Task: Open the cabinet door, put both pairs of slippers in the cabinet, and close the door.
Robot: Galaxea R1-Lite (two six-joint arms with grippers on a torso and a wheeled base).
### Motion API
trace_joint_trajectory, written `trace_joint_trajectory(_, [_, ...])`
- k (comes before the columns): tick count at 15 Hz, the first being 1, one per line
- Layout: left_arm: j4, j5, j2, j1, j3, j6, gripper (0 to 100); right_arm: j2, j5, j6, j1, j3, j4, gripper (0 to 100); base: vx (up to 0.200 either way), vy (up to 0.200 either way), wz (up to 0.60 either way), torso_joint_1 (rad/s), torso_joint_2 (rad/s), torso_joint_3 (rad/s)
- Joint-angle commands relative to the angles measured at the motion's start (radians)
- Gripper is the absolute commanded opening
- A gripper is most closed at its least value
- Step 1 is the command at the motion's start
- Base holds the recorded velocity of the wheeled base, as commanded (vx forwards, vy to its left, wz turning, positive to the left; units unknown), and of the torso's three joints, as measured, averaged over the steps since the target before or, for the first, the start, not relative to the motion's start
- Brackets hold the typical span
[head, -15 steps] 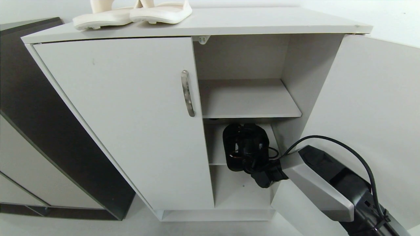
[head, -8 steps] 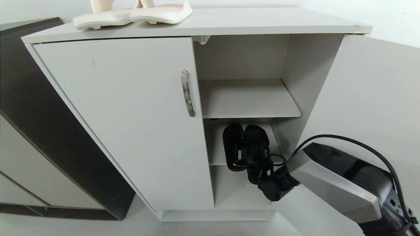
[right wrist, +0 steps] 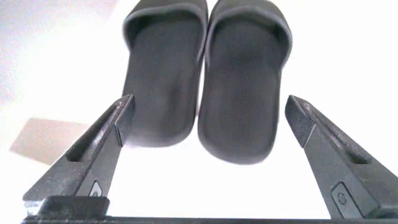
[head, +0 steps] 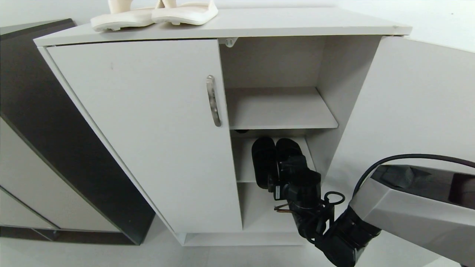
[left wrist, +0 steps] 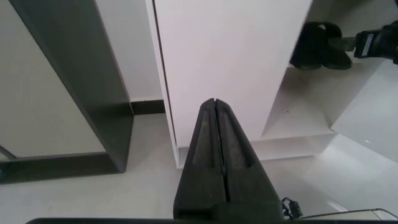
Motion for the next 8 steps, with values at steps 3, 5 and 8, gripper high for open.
trace_joint_trajectory(3, [0.0,-0.001,0.002,0.0,0.0,0.002,0,-0.058,0.0,-0.023,0.028,0.066,-0.045,100,-0.2,0.0,0.0,-0.002,0.0,0.002])
trace_joint_trajectory(5, [0.0,0.0,0.002,0.0,0.0,0.001,0,-0.061,0.002,-0.024,0.039,0.083,-0.048,100,-0.1,0.0,0.0,0.004,0.0,-0.001])
trace_joint_trajectory(8, [0.0,0.0,0.002,0.0,0.0,-0.001,0,-0.059,0.002,-0.026,0.039,0.091,-0.062,100,0.0,0.0,0.0,0.0,0.0,0.0])
